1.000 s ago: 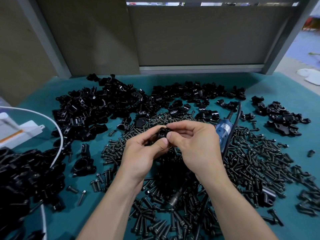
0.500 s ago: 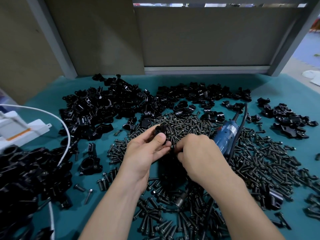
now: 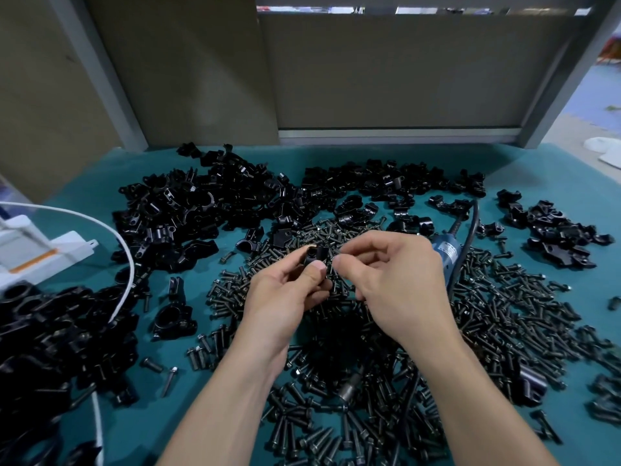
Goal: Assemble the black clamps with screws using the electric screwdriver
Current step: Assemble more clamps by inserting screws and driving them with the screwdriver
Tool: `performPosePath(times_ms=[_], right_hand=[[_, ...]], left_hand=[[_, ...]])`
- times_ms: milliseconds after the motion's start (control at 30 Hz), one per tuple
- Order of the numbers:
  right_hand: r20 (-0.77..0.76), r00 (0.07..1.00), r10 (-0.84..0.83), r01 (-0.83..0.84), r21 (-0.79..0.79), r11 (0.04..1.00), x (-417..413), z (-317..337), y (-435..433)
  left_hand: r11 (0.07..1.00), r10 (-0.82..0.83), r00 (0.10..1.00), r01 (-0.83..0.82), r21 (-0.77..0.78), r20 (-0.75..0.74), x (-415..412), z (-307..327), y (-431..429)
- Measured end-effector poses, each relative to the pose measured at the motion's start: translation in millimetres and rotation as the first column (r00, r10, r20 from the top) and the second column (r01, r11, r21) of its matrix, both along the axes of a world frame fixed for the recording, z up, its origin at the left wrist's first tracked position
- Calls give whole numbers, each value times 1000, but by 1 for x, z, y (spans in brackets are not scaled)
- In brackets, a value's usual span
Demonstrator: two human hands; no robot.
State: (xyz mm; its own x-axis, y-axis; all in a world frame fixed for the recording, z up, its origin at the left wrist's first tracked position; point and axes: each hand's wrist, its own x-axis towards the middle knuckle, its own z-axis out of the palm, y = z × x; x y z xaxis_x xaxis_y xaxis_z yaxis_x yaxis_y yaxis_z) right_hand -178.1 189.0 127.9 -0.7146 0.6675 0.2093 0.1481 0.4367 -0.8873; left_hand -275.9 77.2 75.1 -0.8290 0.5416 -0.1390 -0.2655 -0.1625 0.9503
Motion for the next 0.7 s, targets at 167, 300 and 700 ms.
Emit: performPosePath(times_ms=[167,300,700], right_hand=[[-152,987,-53,46,-51,998,0,1,-6],[-142,990,14,-26,-78,997,-1,-2,-8],[-203,979,15,-54,-189,980,-4,-10,0]], left_hand=[[997,22,997,-27,-67,-77,0,-3,2],[988,21,985,-46,-145,-169,1,-5,2],[951,72,919,-180,-250,-388,0,-7,1]])
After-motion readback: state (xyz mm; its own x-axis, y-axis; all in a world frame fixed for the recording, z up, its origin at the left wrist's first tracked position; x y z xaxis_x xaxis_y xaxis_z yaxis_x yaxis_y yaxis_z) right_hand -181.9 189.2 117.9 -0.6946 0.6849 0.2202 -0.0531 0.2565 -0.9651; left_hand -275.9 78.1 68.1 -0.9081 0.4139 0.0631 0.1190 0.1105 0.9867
